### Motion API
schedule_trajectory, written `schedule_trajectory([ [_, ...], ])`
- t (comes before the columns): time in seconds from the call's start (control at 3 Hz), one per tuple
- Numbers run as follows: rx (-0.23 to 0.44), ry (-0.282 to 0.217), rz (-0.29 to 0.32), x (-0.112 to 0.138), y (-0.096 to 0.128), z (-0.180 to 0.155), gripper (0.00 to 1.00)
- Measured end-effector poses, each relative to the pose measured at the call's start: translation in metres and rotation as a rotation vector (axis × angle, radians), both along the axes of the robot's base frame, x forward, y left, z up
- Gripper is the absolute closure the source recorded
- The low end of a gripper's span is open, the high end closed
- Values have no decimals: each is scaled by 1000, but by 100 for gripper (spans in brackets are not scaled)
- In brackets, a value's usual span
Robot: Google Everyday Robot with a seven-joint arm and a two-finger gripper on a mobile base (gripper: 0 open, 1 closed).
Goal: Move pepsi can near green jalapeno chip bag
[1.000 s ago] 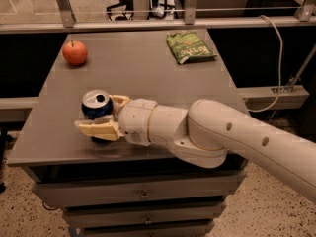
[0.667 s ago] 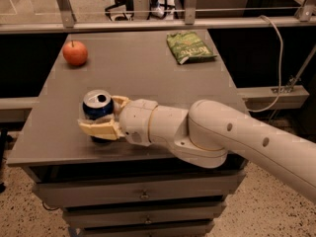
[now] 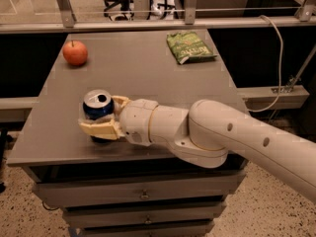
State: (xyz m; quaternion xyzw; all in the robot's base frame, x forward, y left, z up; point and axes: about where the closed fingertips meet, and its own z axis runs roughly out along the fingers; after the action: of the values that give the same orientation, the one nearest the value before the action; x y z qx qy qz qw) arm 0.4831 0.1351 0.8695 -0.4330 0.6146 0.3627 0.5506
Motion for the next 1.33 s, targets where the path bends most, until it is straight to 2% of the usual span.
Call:
schedule_trajectory([
  [0.33, 0, 0, 0, 0, 0, 0, 100],
  [0.67, 0, 0, 0, 0, 0, 0, 82],
  [1.0, 0, 0, 0, 0, 0, 0, 58],
  [1.33, -44, -28, 28, 8, 10, 5, 35],
])
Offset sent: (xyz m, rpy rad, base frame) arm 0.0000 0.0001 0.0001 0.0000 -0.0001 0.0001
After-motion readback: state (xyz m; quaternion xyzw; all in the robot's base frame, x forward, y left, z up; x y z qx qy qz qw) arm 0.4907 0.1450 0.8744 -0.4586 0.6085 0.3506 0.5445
